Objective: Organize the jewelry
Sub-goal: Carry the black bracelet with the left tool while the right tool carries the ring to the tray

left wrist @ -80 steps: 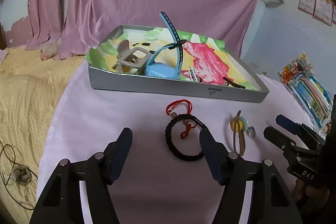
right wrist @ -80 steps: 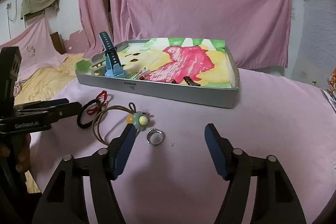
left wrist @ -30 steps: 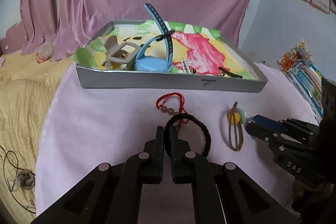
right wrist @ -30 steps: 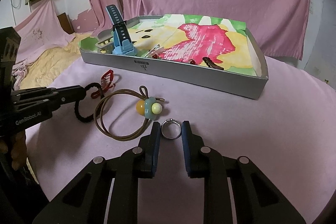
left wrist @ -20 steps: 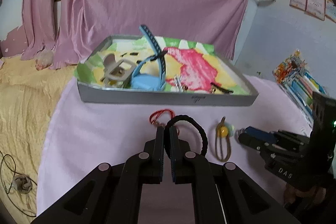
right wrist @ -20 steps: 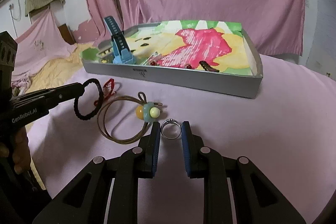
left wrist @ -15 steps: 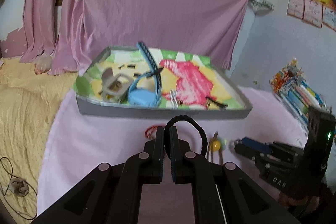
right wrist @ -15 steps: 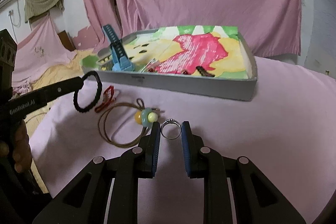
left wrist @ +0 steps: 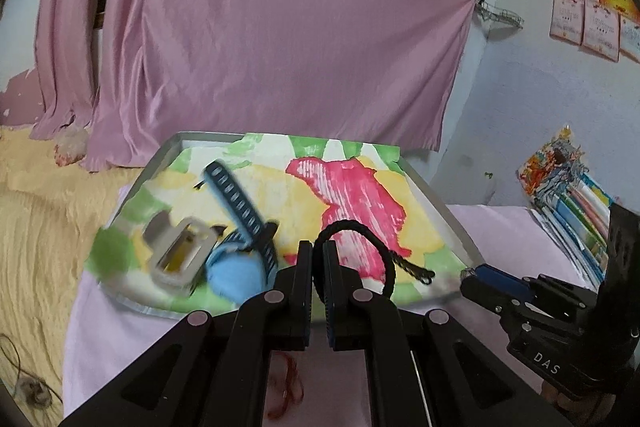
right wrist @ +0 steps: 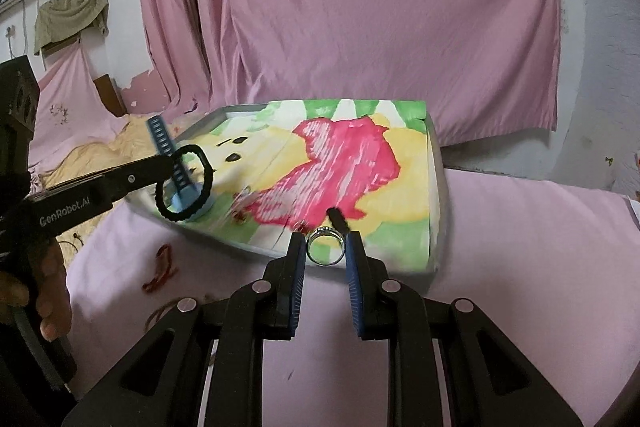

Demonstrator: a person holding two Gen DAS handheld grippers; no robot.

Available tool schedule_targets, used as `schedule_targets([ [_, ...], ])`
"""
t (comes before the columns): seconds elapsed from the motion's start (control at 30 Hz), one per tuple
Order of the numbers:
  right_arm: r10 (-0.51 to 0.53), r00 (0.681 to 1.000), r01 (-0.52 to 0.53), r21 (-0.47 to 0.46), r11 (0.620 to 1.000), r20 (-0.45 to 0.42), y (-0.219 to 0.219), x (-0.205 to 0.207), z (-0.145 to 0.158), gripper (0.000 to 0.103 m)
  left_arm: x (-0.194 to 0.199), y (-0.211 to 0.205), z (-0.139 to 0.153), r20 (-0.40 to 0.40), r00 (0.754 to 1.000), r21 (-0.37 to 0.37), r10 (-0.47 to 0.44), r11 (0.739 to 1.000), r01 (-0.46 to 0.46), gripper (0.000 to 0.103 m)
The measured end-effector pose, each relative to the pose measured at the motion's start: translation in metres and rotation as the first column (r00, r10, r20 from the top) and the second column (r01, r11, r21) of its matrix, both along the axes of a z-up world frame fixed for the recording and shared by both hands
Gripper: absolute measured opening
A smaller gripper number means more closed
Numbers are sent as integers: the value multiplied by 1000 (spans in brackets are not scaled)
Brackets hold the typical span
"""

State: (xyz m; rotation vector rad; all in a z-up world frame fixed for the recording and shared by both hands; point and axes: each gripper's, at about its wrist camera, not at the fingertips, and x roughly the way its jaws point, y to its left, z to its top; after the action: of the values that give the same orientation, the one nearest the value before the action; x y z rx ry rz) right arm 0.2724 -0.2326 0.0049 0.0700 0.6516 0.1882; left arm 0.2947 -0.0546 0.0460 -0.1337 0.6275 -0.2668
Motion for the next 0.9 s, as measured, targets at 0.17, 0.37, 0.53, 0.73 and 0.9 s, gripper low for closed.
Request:
schedule_targets([
  [0.17,14,998,-13,20,1000,-62,0,26,-12,18,19,-13,-5,-28,1000,26,-10,1000,11,5],
  [0.37,20,994,-20,1,1000,-105,4,41,-23,18,31,-23,-21,-85,996,58,-13,998,18,5],
  [0.53,33,992,-35,-16,999,-123,10,46,-26,18,38,-24,-30,-116,993,76,-7,997,16,5],
  [0.73,40,991,-44,-25,999,-131,13,52,-27,18,42,-23,-39,-145,989,77,-5,997,17,5],
  [0.9,40,990,-44,-30,999,-133,14,53,-28,18,44,-25,-44,-161,987,89,-10,996,25,5],
])
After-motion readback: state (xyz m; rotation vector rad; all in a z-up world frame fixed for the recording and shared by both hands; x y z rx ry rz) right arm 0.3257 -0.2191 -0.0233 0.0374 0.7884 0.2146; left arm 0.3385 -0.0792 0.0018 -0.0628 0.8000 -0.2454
